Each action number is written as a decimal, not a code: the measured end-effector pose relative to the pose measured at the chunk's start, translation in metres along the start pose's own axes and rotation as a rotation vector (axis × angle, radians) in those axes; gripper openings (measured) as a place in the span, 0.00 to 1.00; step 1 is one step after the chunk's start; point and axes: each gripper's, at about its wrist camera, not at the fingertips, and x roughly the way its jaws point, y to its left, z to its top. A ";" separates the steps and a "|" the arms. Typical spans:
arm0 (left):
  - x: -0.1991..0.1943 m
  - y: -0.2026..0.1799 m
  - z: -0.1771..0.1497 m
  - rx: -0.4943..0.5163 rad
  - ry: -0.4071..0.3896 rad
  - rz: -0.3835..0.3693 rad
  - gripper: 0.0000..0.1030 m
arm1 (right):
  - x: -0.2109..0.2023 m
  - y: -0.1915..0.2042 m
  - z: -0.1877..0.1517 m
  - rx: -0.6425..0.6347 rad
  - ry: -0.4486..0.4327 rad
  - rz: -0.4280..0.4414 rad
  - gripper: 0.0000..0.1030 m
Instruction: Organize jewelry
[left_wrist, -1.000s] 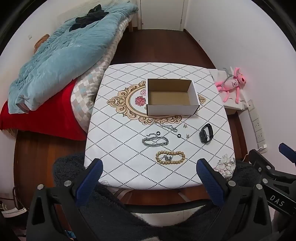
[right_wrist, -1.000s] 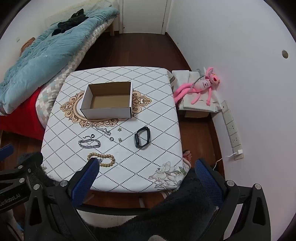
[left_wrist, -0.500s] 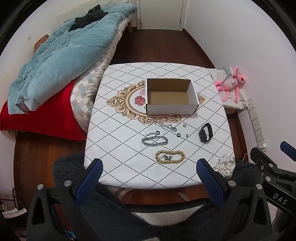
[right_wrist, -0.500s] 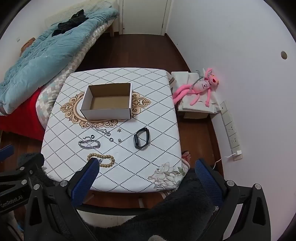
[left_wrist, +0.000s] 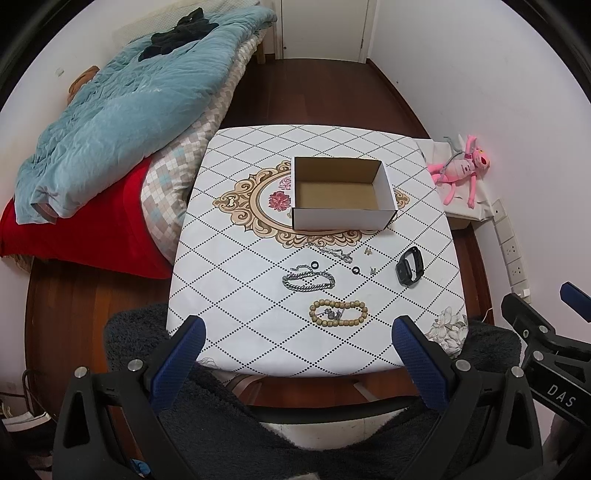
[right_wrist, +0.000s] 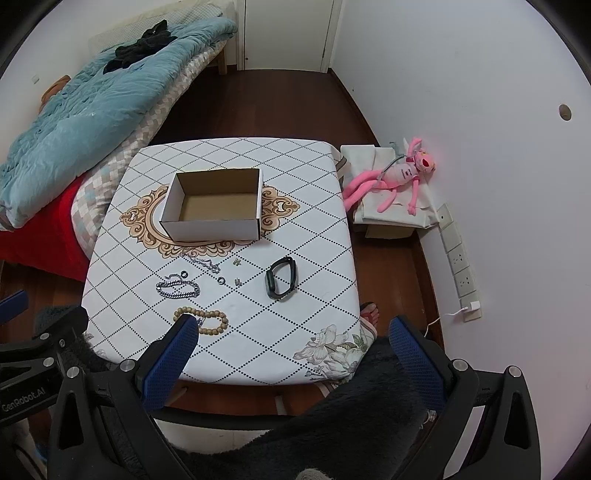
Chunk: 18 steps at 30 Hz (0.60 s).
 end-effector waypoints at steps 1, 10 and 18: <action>0.000 -0.001 0.000 -0.001 0.000 -0.001 1.00 | 0.000 0.000 0.001 -0.001 0.000 -0.001 1.00; -0.002 0.001 0.004 0.007 0.000 -0.009 1.00 | -0.003 0.002 0.001 -0.003 -0.002 -0.003 1.00; -0.001 0.001 0.005 0.005 -0.001 -0.014 1.00 | -0.004 -0.001 0.002 -0.002 -0.003 -0.005 1.00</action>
